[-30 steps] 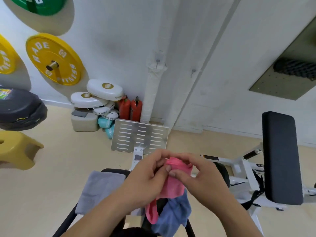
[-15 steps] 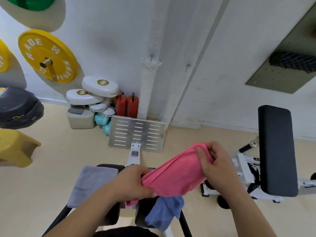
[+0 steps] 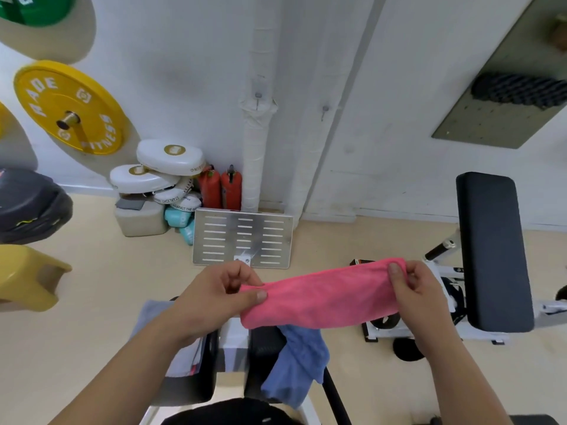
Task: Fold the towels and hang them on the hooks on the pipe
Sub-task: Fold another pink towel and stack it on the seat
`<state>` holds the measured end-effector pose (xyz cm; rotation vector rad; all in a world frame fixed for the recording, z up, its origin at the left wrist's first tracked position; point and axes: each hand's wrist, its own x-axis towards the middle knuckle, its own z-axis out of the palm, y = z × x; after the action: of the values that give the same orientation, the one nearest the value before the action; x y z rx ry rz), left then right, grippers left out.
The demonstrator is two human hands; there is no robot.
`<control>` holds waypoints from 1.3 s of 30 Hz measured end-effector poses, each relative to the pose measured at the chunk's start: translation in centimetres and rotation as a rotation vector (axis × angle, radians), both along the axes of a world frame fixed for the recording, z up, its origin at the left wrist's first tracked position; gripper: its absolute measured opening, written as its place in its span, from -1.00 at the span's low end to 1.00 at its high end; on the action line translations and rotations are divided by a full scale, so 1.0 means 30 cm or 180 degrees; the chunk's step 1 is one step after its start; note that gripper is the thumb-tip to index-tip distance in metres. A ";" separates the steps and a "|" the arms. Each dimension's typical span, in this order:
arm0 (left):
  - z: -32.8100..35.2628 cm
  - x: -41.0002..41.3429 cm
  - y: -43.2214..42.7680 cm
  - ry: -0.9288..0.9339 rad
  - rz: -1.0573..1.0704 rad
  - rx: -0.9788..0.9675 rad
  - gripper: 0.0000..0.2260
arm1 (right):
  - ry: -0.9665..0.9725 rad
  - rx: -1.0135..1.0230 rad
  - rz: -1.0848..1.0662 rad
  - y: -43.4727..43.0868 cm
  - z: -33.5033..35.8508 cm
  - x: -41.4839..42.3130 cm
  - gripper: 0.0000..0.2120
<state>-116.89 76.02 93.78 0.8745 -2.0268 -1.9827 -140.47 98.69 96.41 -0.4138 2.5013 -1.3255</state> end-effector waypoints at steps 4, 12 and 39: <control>-0.033 0.006 0.012 -0.0175 0.0067 0.0066 -0.58 | 0.0022 0.0003 -0.0039 -0.019 -0.001 0.005 -0.89; -0.103 0.023 0.060 -0.0446 -0.0293 -0.0841 -0.81 | 0.0267 0.0114 0.0177 -0.066 0.037 0.013 -0.88; -0.128 0.024 0.105 -0.0457 0.0756 -0.1023 -0.80 | 0.0391 -0.0349 0.0358 0.032 -0.001 0.016 -0.86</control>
<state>-116.18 79.18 89.93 1.1436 -2.1204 -1.4584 -140.01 99.65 96.39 -0.6691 2.4681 -1.4369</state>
